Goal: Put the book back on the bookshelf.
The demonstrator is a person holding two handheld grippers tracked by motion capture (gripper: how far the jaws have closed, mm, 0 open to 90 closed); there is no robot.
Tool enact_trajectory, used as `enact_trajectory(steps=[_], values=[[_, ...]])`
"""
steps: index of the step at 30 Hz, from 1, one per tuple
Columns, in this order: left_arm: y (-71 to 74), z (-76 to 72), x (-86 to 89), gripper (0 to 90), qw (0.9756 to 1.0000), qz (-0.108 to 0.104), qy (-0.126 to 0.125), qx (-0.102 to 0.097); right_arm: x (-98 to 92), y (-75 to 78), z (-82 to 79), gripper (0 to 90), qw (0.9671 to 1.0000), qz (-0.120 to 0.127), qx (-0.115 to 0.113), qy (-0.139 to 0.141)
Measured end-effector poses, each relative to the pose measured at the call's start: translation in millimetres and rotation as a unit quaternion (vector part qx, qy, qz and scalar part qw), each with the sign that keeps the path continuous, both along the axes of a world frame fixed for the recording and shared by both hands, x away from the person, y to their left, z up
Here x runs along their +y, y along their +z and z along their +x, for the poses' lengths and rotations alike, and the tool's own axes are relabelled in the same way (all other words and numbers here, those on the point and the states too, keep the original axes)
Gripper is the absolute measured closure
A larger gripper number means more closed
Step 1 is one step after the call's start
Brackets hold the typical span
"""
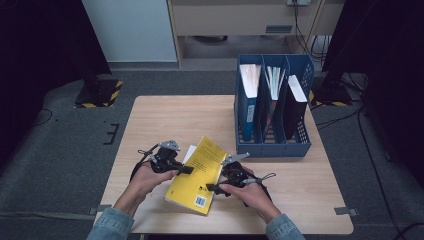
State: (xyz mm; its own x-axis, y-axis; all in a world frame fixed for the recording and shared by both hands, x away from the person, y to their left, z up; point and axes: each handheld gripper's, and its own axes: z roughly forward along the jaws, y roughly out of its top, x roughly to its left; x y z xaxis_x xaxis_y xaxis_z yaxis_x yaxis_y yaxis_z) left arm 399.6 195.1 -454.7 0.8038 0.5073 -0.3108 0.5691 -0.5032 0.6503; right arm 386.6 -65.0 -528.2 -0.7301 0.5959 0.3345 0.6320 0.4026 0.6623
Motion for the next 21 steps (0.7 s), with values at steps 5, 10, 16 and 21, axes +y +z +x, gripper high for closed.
enact_trajectory(steps=[5,10,16,21], values=[[3.4,-0.7,1.2,86.7,1.0000,-0.007,-0.007,-0.001,2.4,0.9,5.3,7.2,0.9997,0.007,0.014,0.018],[1.5,0.9,4.7,86.4,1.0000,0.003,-0.008,0.002,1.4,2.8,12.0,15.6,0.9993,0.010,0.027,0.025],[-2.2,1.4,7.6,85.6,0.9997,0.019,-0.018,0.002,1.7,4.7,14.9,20.0,0.9990,0.010,0.034,0.027],[-1.5,1.6,14.2,85.3,0.9997,0.011,-0.020,0.002,2.8,12.9,15.5,22.7,0.9992,0.004,0.025,0.031]])
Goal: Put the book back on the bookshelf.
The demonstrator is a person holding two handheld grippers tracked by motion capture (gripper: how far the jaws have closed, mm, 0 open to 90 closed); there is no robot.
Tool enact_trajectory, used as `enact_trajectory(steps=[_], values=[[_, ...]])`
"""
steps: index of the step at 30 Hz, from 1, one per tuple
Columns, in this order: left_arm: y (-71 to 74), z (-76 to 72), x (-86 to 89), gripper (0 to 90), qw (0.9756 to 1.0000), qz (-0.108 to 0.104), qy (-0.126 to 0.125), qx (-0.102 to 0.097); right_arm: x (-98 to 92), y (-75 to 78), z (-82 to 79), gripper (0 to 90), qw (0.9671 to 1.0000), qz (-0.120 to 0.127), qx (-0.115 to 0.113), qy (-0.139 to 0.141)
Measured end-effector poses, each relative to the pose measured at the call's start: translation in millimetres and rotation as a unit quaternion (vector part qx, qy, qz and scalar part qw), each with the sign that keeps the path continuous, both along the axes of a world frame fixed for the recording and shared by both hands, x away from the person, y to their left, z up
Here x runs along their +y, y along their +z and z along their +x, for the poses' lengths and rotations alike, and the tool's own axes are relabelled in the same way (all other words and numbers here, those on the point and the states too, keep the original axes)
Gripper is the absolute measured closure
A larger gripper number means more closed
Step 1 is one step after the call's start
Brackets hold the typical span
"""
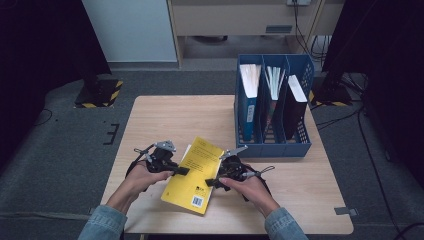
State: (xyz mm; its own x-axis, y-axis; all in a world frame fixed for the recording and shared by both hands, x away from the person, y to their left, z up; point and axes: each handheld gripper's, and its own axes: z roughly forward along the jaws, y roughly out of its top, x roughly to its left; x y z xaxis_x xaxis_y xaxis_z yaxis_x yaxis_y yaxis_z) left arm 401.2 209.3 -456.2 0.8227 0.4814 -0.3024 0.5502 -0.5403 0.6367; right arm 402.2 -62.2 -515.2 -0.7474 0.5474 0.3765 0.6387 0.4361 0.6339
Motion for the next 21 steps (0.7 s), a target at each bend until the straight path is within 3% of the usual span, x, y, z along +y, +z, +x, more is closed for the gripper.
enact_trajectory(steps=[11,16,21], values=[[13.1,-4.2,5.3,86.3,0.9998,-0.007,-0.012,-0.012,3.6,17.6,3.1,27.0,0.9997,-0.011,-0.020,0.008],[18.2,-2.8,2.8,86.5,0.9998,-0.011,-0.011,-0.015,3.8,14.9,8.8,26.6,0.9999,-0.003,-0.011,0.007],[19.5,-2.1,0.4,86.8,0.9996,-0.015,-0.019,-0.013,3.6,8.8,14.1,19.1,0.9997,0.016,0.007,0.016]])
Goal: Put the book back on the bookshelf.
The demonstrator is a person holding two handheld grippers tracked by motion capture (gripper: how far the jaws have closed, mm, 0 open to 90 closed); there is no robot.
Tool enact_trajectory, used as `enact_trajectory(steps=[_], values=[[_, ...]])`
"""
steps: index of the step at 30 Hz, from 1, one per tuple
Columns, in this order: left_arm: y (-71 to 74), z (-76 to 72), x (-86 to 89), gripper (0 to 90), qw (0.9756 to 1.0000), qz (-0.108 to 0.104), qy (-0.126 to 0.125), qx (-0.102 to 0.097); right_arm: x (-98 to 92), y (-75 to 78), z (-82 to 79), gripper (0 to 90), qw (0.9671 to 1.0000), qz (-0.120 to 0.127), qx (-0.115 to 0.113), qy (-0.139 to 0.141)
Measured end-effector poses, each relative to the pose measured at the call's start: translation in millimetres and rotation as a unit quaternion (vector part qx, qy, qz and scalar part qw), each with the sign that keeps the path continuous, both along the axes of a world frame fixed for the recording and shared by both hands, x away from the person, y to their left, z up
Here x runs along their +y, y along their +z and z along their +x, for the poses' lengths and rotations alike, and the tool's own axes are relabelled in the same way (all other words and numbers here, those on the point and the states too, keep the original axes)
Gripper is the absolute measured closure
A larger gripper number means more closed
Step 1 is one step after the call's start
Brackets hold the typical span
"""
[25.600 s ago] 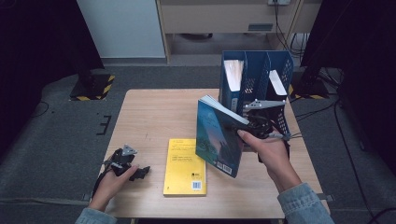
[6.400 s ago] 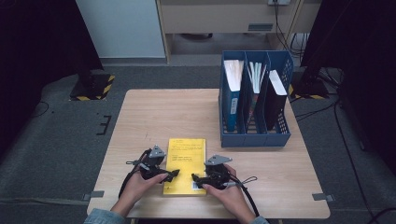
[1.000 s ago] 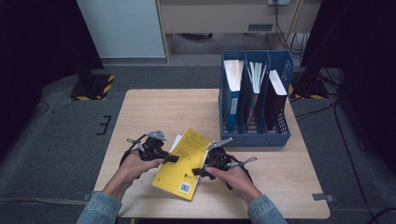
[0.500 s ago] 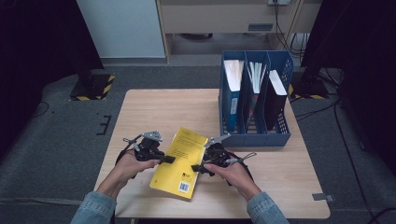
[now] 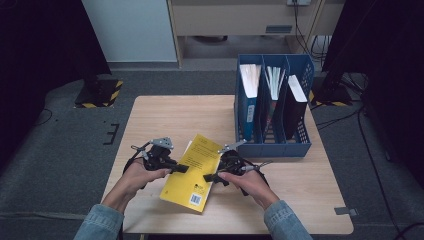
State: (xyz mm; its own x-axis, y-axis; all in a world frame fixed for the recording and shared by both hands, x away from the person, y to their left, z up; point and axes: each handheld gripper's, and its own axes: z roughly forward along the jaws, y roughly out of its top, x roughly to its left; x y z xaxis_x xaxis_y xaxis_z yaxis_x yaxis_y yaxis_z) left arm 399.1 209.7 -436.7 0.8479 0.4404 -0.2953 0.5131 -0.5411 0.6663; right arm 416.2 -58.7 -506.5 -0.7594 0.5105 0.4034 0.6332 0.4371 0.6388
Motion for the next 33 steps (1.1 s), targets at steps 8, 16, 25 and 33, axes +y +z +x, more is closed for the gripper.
enact_trajectory(steps=[8,16,25,33], values=[[-3.0,4.1,1.5,84.9,0.9990,0.041,-0.017,0.002,-2.4,3.8,2.9,28.6,0.9999,0.010,-0.006,-0.003],[-6.2,8.7,9.4,84.6,0.9986,0.052,-0.012,0.000,6.2,34.2,2.7,38.0,0.9985,-0.015,-0.052,0.008],[-5.6,12.0,12.1,84.9,0.9990,0.042,-0.005,-0.011,12.7,55.2,9.2,41.1,0.9961,-0.045,-0.073,0.020],[-4.5,10.4,12.7,85.4,0.9989,0.038,-0.012,-0.025,15.0,65.4,8.3,41.8,0.9947,-0.064,-0.073,0.035]])
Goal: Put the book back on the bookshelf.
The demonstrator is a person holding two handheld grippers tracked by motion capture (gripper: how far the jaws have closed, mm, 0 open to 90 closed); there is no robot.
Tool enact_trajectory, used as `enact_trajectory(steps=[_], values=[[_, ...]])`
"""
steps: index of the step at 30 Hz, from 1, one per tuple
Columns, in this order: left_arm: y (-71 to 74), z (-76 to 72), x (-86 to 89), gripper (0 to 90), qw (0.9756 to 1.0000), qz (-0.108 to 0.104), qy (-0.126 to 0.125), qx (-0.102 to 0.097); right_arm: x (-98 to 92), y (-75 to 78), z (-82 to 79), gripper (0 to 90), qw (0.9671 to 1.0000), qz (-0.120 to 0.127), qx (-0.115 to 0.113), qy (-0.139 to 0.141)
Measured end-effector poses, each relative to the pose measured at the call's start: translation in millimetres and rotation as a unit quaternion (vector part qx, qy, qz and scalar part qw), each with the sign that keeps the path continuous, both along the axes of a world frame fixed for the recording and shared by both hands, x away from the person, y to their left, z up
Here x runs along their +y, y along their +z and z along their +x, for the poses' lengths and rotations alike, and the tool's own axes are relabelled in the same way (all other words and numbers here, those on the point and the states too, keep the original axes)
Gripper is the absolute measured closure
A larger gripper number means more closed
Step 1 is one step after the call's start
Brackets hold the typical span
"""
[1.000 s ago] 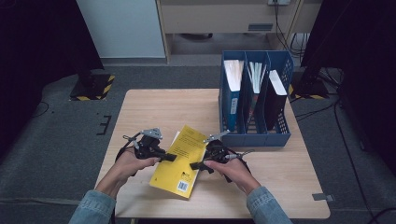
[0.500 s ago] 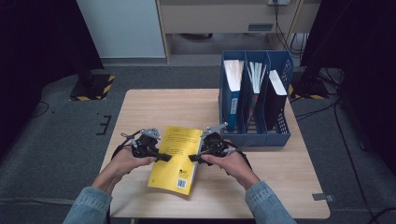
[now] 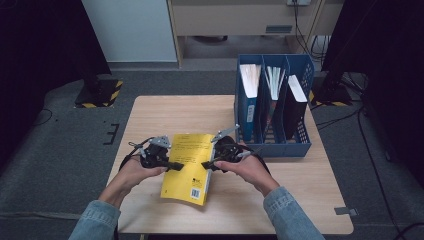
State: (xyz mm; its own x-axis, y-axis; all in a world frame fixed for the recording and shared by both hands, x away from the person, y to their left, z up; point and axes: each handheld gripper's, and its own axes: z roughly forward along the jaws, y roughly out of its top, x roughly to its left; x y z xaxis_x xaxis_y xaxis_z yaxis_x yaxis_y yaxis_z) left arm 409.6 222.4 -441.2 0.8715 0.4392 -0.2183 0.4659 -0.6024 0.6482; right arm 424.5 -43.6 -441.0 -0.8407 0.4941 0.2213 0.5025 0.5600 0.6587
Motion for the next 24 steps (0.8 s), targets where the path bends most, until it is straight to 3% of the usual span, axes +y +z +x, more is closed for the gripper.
enact_trajectory(steps=[7,24], values=[[0.1,0.9,0.1,85.5,1.0000,-0.002,-0.001,-0.001,2.8,0.0,2.9,40.9,0.9999,-0.004,0.013,0.003],[6.0,4.2,-2.4,85.6,0.9999,-0.005,0.007,-0.009,4.7,13.5,5.5,42.5,0.9997,-0.023,-0.009,0.006]])
